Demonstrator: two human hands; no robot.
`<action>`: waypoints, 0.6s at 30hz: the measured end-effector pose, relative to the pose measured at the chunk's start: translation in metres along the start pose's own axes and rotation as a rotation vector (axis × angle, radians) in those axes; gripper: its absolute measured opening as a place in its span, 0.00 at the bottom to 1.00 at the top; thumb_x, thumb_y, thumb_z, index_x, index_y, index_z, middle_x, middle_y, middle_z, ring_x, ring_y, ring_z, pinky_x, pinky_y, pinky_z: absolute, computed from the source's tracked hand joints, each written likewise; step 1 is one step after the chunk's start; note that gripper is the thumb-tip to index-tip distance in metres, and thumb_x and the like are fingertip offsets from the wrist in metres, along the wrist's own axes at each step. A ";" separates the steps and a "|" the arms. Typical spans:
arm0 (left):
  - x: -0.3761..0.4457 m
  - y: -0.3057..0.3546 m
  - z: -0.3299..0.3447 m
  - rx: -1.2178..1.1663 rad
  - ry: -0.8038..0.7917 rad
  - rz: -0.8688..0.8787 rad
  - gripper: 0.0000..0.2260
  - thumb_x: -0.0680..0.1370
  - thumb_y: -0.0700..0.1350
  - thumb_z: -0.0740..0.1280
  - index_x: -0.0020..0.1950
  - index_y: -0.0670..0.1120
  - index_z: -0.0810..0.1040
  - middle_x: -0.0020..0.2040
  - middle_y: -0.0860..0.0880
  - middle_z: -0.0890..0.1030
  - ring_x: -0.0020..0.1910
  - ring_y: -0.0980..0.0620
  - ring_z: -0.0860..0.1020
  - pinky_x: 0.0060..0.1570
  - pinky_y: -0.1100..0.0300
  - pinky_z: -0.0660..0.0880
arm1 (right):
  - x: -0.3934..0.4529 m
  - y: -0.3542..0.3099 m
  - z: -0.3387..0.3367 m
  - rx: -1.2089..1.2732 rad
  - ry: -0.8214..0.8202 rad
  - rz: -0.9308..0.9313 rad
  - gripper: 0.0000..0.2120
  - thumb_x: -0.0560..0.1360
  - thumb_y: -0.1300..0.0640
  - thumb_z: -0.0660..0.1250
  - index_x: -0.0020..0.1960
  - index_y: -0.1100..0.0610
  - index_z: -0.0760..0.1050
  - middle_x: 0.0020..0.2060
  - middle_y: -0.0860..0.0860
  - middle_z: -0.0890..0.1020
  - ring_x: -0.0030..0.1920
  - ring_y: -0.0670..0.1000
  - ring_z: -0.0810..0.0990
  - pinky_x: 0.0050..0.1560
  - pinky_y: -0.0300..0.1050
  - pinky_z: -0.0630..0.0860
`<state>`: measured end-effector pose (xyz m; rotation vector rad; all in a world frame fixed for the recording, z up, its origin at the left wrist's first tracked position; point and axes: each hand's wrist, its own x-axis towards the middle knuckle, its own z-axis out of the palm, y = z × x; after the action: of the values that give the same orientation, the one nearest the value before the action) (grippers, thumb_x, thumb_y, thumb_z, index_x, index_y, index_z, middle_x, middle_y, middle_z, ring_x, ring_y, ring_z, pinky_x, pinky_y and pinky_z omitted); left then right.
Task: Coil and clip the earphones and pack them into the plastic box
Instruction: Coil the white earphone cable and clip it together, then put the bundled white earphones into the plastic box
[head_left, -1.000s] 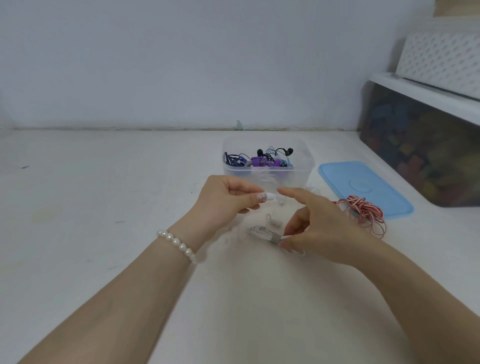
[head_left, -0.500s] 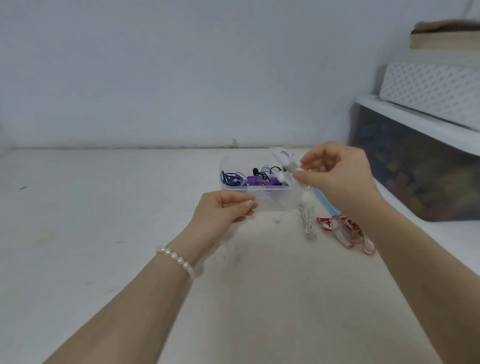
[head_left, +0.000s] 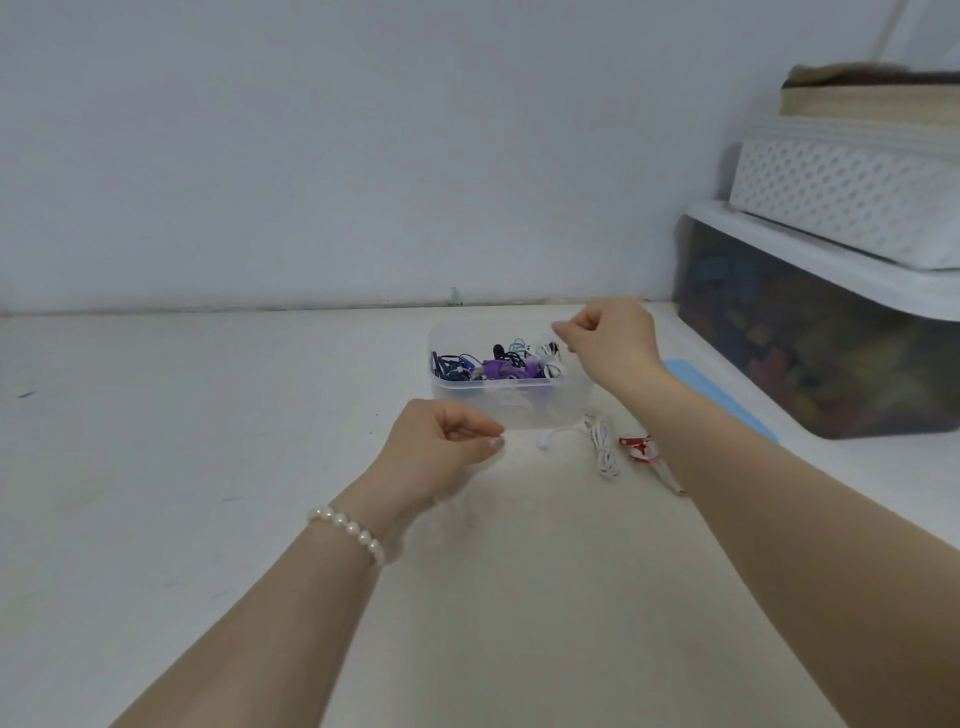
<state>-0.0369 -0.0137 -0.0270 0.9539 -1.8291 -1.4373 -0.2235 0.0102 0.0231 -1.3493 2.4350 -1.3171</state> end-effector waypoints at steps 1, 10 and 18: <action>0.000 0.001 0.000 0.009 -0.004 0.003 0.03 0.70 0.34 0.71 0.43 0.39 0.82 0.20 0.58 0.75 0.21 0.65 0.72 0.25 0.74 0.66 | -0.002 0.000 -0.003 0.005 0.021 -0.006 0.13 0.73 0.55 0.67 0.37 0.65 0.78 0.29 0.53 0.76 0.35 0.49 0.72 0.33 0.41 0.63; 0.004 -0.001 -0.009 0.092 0.006 -0.007 0.06 0.70 0.37 0.73 0.37 0.47 0.82 0.27 0.54 0.78 0.24 0.62 0.72 0.26 0.71 0.69 | -0.048 0.033 -0.018 -0.290 -0.041 0.089 0.08 0.70 0.49 0.68 0.39 0.54 0.76 0.38 0.53 0.82 0.43 0.56 0.79 0.45 0.47 0.74; 0.004 -0.004 -0.013 0.069 0.035 0.025 0.04 0.69 0.36 0.73 0.42 0.42 0.83 0.29 0.53 0.80 0.27 0.63 0.74 0.30 0.73 0.69 | -0.066 0.040 -0.007 -0.559 -0.104 -0.015 0.12 0.73 0.55 0.64 0.56 0.51 0.75 0.48 0.51 0.81 0.55 0.56 0.72 0.51 0.47 0.62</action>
<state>-0.0277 -0.0250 -0.0278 0.9805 -1.8693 -1.3414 -0.2127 0.0724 -0.0224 -1.4865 2.8352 -0.5538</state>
